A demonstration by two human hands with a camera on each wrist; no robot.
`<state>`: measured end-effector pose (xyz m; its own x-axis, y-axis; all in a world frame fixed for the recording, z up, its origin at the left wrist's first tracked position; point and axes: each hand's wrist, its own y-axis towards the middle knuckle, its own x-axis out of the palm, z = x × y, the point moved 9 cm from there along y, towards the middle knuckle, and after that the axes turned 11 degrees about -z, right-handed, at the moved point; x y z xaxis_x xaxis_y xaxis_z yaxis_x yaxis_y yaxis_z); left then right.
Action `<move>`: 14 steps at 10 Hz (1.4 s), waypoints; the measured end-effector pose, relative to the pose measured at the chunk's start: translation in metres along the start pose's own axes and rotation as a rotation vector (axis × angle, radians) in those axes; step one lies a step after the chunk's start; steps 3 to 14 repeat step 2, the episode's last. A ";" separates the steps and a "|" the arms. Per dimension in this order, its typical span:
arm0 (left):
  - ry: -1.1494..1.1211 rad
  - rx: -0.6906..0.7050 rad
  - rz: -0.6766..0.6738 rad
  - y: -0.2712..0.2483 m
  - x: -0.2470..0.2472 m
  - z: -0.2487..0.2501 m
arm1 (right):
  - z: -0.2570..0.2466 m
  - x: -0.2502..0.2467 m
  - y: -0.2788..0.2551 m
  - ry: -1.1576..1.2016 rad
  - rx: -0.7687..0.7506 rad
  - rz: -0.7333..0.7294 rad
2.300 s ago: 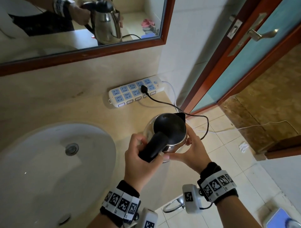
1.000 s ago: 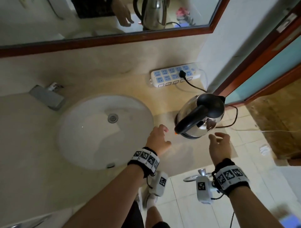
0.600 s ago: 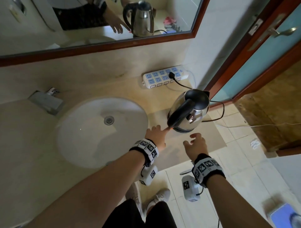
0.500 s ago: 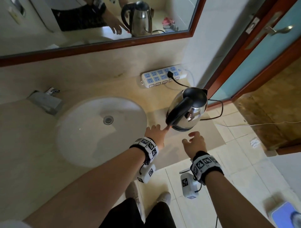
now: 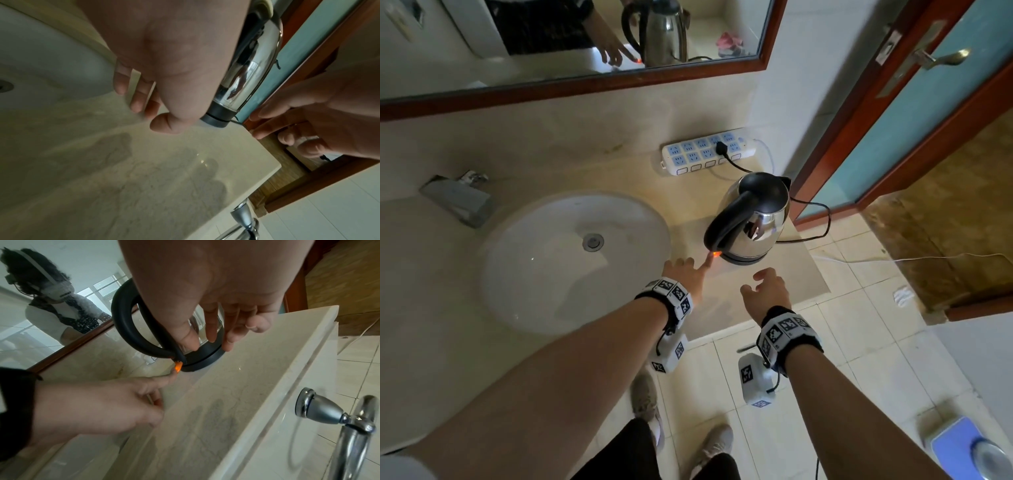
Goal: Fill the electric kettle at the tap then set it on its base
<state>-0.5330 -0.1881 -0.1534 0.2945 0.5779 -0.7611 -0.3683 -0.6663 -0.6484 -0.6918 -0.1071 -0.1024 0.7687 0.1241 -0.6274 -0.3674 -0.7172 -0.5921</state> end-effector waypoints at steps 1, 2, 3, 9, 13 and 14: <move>-0.067 -0.016 0.029 -0.009 -0.006 -0.002 | -0.001 0.001 -0.006 -0.024 -0.006 -0.022; -0.146 -0.067 0.102 -0.019 -0.019 -0.010 | -0.008 -0.003 -0.005 -0.047 -0.031 -0.011; -0.146 -0.067 0.102 -0.019 -0.019 -0.010 | -0.008 -0.003 -0.005 -0.047 -0.031 -0.011; -0.146 -0.067 0.102 -0.019 -0.019 -0.010 | -0.008 -0.003 -0.005 -0.047 -0.031 -0.011; -0.146 -0.067 0.102 -0.019 -0.019 -0.010 | -0.008 -0.003 -0.005 -0.047 -0.031 -0.011; -0.146 -0.067 0.102 -0.019 -0.019 -0.010 | -0.008 -0.003 -0.005 -0.047 -0.031 -0.011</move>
